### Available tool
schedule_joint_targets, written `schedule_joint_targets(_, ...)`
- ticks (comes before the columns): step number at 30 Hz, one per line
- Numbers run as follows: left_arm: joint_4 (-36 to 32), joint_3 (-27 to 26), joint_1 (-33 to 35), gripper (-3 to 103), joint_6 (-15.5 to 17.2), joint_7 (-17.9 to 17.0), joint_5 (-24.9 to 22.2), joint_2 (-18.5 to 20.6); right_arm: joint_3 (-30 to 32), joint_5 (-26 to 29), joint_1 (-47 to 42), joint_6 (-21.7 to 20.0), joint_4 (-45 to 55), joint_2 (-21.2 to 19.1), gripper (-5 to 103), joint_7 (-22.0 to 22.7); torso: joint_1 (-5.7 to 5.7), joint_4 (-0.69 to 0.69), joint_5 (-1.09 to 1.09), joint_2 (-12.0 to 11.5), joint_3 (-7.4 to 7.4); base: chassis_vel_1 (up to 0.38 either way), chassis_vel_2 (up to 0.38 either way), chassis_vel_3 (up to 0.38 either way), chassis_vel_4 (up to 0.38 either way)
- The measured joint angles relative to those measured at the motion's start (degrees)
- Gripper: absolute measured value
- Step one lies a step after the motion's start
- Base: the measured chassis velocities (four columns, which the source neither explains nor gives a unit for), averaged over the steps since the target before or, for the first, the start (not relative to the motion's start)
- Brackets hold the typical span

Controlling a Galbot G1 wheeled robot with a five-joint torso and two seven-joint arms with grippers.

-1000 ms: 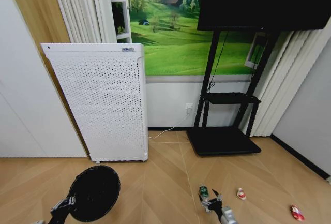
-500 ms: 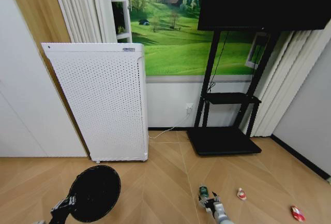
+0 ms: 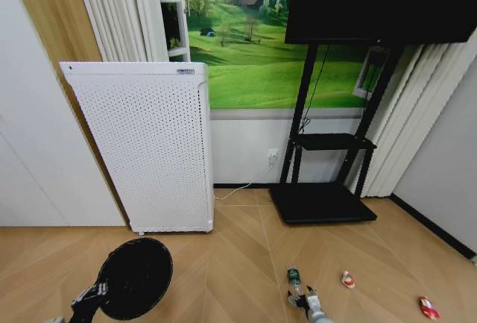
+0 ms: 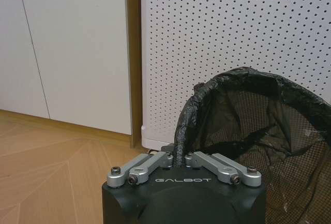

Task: Pick up the trash bin and place the garbage on the floor into it.

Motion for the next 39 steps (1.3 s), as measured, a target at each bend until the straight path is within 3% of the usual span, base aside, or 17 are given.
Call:
schedule_joint_targets(4,0.1,-0.1,0.0,3,0.0,-0.1,-0.1,0.0,-0.2,-0.3,0.2,0.0,-0.5,0.4,71,0.0,0.0,-0.01,0.0,0.0,0.0,0.0,0.0,0.0,0.0)
schedule_joint_targets(7,0.3,-0.2,0.0,3,0.0,-0.1,-0.3,-0.1,-0.2,-0.8,0.5,0.2,-1.1,1.0,55,0.1,0.0,0.0,0.0,0.0,0.0,0.0,0.0,0.0,0.0)
schedule_joint_targets(9,0.3,-0.2,0.0,3,-0.1,-0.1,-0.3,-0.1,-0.2,-0.9,0.5,0.3,-1.2,1.0,55,0.1,0.0,0.0,0.0,0.0,0.0,0.0,0.0,0.0,0.0)
schedule_joint_targets(10,0.4,-0.2,0.0,3,-0.1,-0.1,-0.3,-0.1,-0.2,-1.0,0.6,0.5,-1.3,1.2,44,0.1,0.0,0.0,-0.01,0.0,0.0,0.0,0.0,0.0,0.0)
schedule_joint_targets(13,0.4,-0.2,-0.1,3,-0.1,-0.1,-0.3,0.0,-0.1,-1.3,0.5,0.8,-1.3,1.2,34,0.1,0.0,0.01,0.0,0.0,0.0,0.0,0.0,0.0,0.0)
schedule_joint_targets(15,0.4,-0.2,-0.1,3,-0.1,-0.2,-0.4,0.0,0.0,-1.4,0.4,1.0,-1.3,1.2,34,0.0,0.0,-0.01,0.0,0.0,0.0,0.0,0.0,0.0,0.0)
schedule_joint_targets(16,0.3,-0.2,-0.2,3,-0.1,-0.3,-0.5,0.1,0.1,-1.4,0.2,1.1,-1.3,1.2,27,0.1,0.0,0.0,0.0,0.0,0.0,0.0,0.0,0.0,0.0)
schedule_joint_targets(19,0.1,-0.1,-0.2,3,-0.1,-0.3,-0.6,0.2,0.3,-1.4,0.0,1.2,-1.1,1.1,24,0.1,0.0,0.0,0.01,0.0,0.0,0.0,0.0,0.0,0.0)
schedule_joint_targets(20,0.1,-0.1,-0.3,3,-0.1,-0.3,-0.6,0.2,0.4,-1.3,-0.4,1.2,-0.8,1.0,19,0.1,0.0,0.0,0.01,0.0,0.0,0.0,0.0,0.0,0.0)
schedule_joint_targets(34,0.4,0.8,-1.0,3,0.0,-0.4,-0.8,0.2,1.6,-0.4,-2.3,1.0,1.8,0.0,18,0.0,0.0,0.0,0.01,0.0,0.0,0.0,0.0,0.0,0.0)
schedule_joint_targets(37,0.7,2.2,-3.1,3,2.9,0.0,-3.7,2.6,4.6,8.4,-7.9,3.1,15.5,-1.9,18,-4.5,0.0,0.01,0.02,0.0,0.0,0.0,0.0,0.0,0.0)
schedule_joint_targets(39,1.0,2.9,-3.9,3,3.5,0.2,-4.5,3.3,5.1,9.8,-9.3,4.2,19.0,-2.6,18,-5.7,0.0,0.01,0.01,0.0,0.0,0.0,0.0,0.0,0.0)
